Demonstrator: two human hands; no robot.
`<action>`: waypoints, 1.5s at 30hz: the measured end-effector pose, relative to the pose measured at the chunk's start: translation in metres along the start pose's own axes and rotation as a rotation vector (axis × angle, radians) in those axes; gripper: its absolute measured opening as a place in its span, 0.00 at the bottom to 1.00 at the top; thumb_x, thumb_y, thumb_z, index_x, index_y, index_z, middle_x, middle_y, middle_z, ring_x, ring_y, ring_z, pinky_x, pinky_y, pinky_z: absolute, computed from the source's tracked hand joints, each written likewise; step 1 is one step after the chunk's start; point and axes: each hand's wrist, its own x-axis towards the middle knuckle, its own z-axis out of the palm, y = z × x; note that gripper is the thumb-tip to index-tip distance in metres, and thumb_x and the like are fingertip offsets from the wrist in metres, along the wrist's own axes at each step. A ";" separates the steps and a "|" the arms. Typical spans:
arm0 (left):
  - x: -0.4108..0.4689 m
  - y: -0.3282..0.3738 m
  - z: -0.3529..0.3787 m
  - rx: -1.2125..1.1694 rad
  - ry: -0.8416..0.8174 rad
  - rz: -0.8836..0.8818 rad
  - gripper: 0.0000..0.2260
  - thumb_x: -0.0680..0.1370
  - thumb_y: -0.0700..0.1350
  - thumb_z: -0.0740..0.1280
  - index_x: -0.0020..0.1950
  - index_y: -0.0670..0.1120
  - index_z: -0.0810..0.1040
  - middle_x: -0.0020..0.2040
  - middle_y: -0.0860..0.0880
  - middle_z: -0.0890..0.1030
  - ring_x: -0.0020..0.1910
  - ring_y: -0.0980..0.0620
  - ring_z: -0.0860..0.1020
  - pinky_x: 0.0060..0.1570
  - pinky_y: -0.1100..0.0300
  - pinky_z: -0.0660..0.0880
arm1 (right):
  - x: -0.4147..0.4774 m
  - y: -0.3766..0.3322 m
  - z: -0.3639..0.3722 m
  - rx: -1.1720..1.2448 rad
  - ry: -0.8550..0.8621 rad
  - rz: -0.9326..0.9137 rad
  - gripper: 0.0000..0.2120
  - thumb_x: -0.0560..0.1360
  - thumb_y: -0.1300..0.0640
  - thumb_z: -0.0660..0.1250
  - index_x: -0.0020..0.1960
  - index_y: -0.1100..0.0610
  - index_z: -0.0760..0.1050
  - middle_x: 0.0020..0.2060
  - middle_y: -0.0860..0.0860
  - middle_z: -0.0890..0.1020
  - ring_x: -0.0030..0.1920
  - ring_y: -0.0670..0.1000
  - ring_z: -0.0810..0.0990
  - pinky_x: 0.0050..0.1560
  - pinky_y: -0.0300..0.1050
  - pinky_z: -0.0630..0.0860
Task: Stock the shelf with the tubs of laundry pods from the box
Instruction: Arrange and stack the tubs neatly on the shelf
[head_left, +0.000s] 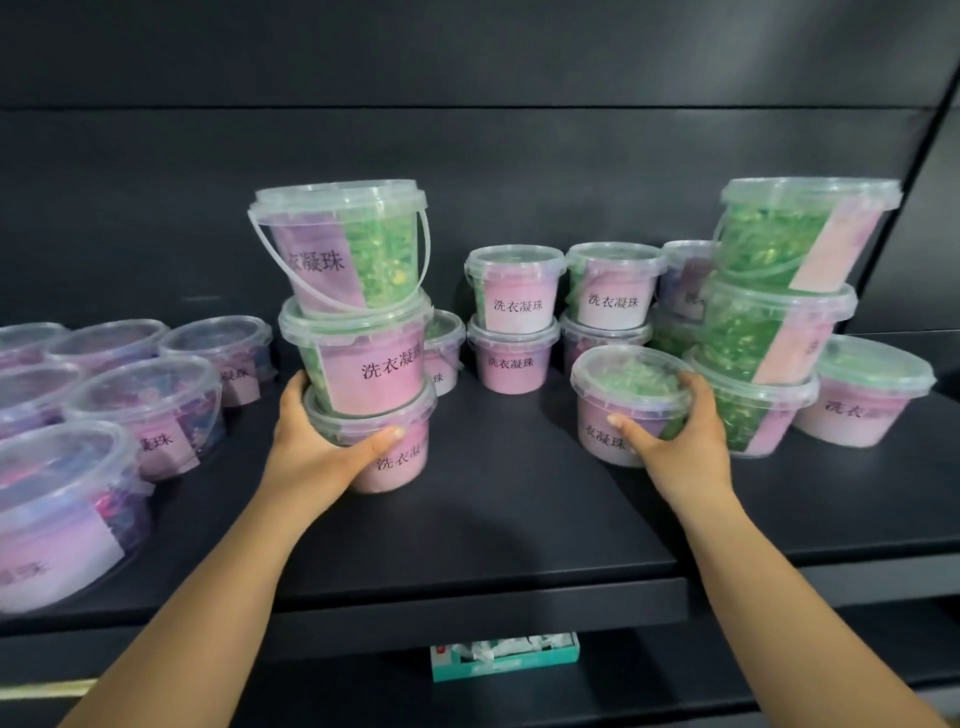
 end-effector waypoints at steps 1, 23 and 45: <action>0.000 -0.001 0.000 -0.001 -0.004 0.004 0.44 0.64 0.44 0.77 0.73 0.51 0.55 0.68 0.52 0.67 0.58 0.58 0.67 0.58 0.60 0.65 | 0.000 0.001 -0.002 -0.004 -0.001 -0.004 0.40 0.66 0.55 0.76 0.72 0.53 0.59 0.68 0.55 0.68 0.69 0.55 0.66 0.66 0.49 0.65; 0.031 -0.028 0.000 0.130 0.213 0.025 0.45 0.59 0.51 0.78 0.71 0.51 0.61 0.68 0.47 0.66 0.65 0.49 0.68 0.62 0.51 0.69 | 0.086 -0.108 0.084 -0.150 -0.341 -0.089 0.47 0.71 0.49 0.71 0.75 0.47 0.39 0.71 0.59 0.63 0.67 0.60 0.68 0.64 0.51 0.66; 0.026 -0.023 0.003 0.029 0.183 0.111 0.41 0.56 0.49 0.80 0.66 0.49 0.68 0.61 0.49 0.74 0.53 0.54 0.72 0.52 0.59 0.69 | 0.034 -0.080 -0.038 -0.238 -0.080 -0.153 0.32 0.66 0.51 0.75 0.66 0.54 0.64 0.47 0.51 0.74 0.47 0.53 0.74 0.48 0.44 0.70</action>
